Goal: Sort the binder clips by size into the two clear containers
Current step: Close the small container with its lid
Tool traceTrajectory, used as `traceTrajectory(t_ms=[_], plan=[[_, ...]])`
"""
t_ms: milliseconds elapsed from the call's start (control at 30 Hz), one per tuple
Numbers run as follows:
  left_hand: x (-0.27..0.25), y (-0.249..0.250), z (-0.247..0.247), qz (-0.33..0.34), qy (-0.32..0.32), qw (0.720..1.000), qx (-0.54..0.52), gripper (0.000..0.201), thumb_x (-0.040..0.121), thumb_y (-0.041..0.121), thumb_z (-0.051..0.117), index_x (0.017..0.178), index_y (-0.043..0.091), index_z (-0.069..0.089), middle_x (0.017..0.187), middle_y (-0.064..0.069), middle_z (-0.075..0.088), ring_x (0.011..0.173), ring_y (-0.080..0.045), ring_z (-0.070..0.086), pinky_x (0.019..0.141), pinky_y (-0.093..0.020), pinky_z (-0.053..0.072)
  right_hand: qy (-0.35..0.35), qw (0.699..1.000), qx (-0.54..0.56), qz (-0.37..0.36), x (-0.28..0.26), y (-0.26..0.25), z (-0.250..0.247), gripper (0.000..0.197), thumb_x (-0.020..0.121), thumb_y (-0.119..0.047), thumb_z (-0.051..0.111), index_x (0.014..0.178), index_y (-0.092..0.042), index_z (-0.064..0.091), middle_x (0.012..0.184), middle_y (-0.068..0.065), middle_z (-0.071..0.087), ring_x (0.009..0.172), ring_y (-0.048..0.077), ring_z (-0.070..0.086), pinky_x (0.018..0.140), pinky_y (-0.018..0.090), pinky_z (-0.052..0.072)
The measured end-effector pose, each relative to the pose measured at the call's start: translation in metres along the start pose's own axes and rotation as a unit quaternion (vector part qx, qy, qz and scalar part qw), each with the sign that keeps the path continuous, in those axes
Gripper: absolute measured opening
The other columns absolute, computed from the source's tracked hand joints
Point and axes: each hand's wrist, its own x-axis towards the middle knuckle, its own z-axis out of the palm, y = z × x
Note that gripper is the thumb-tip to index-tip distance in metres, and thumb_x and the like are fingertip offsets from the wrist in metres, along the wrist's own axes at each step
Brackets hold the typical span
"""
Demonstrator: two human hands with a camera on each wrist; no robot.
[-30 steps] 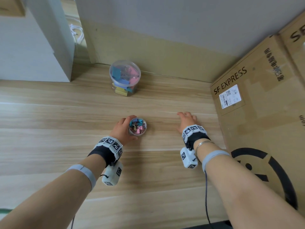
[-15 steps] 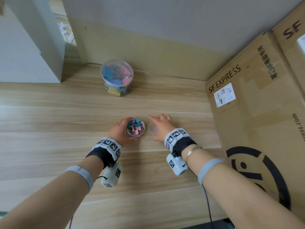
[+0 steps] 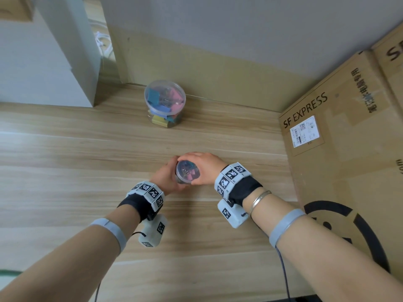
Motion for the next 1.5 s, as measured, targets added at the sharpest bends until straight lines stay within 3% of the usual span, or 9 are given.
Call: traceTrajectory(t_ms=[100, 233, 400, 533, 667, 833, 1033, 1233, 1500], plan=[[-0.001, 0.005, -0.002, 0.003, -0.006, 1.000, -0.003, 0.072, 0.067, 0.018, 0.080, 0.126, 0.005, 0.040, 0.109, -0.013, 0.066, 0.098, -0.030, 0.064, 0.076, -0.024, 0.042, -0.019, 1.000, -0.008, -0.017, -0.001, 0.001, -0.005, 0.067, 0.072, -0.023, 0.075, 0.132, -0.024, 0.046, 0.133, -0.002, 0.054, 0.116, 0.019, 0.054, 0.097, 0.034, 0.046], [0.000, 0.009, -0.004, 0.002, 0.013, 1.000, -0.018, 0.072, 0.066, 0.020, 0.080, 0.124, 0.008, 0.040, 0.102, -0.010, 0.067, 0.087, -0.025, 0.064, 0.072, -0.026, 0.043, 0.044, 0.997, -0.031, 0.062, -0.004, -0.001, -0.009, 0.069, 0.070, -0.051, 0.071, 0.128, -0.023, 0.048, 0.121, 0.002, 0.060, 0.109, 0.022, 0.057, 0.089, 0.031, 0.047], [0.004, 0.018, -0.004, -0.002, 0.032, 0.999, 0.000, 0.072, 0.063, 0.018, 0.080, 0.124, 0.010, 0.042, 0.104, -0.010, 0.068, 0.092, -0.028, 0.064, 0.074, -0.024, 0.041, 0.088, 0.988, -0.039, 0.125, -0.003, -0.004, -0.007, 0.074, 0.063, -0.061, 0.070, 0.118, -0.014, 0.052, 0.113, 0.006, 0.060, 0.100, 0.024, 0.059, 0.083, 0.033, 0.050], [0.016, 0.028, -0.009, 0.015, 0.048, 0.998, 0.028, 0.073, 0.064, 0.018, 0.080, 0.126, 0.009, 0.043, 0.111, -0.013, 0.066, 0.099, -0.029, 0.063, 0.080, -0.026, 0.044, 0.137, 0.979, 0.009, 0.151, -0.003, 0.004, -0.007, 0.071, 0.065, -0.055, 0.072, 0.122, -0.018, 0.051, 0.118, 0.005, 0.059, 0.104, 0.023, 0.058, 0.086, 0.032, 0.049], [0.041, 0.045, -0.011, 0.032, 0.062, 0.998, 0.008, 0.077, 0.065, 0.015, 0.080, 0.131, 0.007, 0.041, 0.122, -0.015, 0.059, 0.108, -0.030, 0.058, 0.089, -0.031, 0.044, 0.150, 0.968, 0.110, 0.167, 0.000, 0.018, -0.019, 0.080, 0.072, -0.044, 0.072, 0.140, -0.023, 0.035, 0.134, 0.005, 0.043, 0.119, 0.023, 0.050, 0.098, 0.032, 0.042], [0.084, 0.068, -0.015, 0.017, 0.082, 0.996, -0.021, 0.086, 0.069, 0.011, 0.078, 0.140, 0.004, 0.031, 0.139, -0.016, 0.047, 0.129, -0.029, 0.044, 0.106, -0.032, 0.034, 0.189, 0.962, 0.073, 0.181, 0.025, 0.037, -0.052, 0.084, 0.073, -0.039, 0.071, 0.144, -0.026, 0.027, 0.134, 0.010, 0.046, 0.116, 0.027, 0.053, 0.093, 0.033, 0.046], [0.119, 0.079, -0.026, -0.022, 0.069, 0.997, 0.019, 0.056, 0.084, 0.011, 0.061, 0.136, 0.009, 0.039, 0.130, -0.015, 0.058, 0.118, -0.031, 0.056, 0.101, -0.036, 0.044, 0.185, 0.967, 0.028, 0.174, 0.065, 0.061, -0.072, 0.049, 0.073, -0.033, 0.070, 0.113, -0.017, 0.045, 0.114, 0.011, 0.053, 0.087, 0.027, 0.055, 0.068, 0.028, 0.038], [0.146, 0.076, -0.023, -0.079, 0.100, 0.991, 0.036, 0.048, 0.089, 0.005, 0.050, 0.135, 0.012, 0.041, 0.129, -0.014, 0.058, 0.117, -0.030, 0.055, 0.099, -0.037, 0.043, 0.199, 0.966, 0.021, 0.165, 0.098, 0.079, -0.075, 0.043, 0.077, -0.030, 0.068, 0.112, -0.014, 0.048, 0.119, 0.011, 0.054, 0.100, 0.031, 0.058, 0.072, 0.029, 0.040], [0.153, 0.069, -0.019, -0.120, 0.051, 0.989, 0.065, 0.048, 0.093, 0.006, 0.042, 0.140, 0.013, 0.034, 0.131, -0.017, 0.055, 0.119, -0.033, 0.054, 0.102, -0.038, 0.041, 0.189, 0.970, 0.043, 0.144, 0.105, 0.090, -0.060, 0.048, 0.082, -0.034, 0.067, 0.120, -0.012, 0.048, 0.126, 0.012, 0.051, 0.105, 0.030, 0.056, 0.078, 0.031, 0.043]])
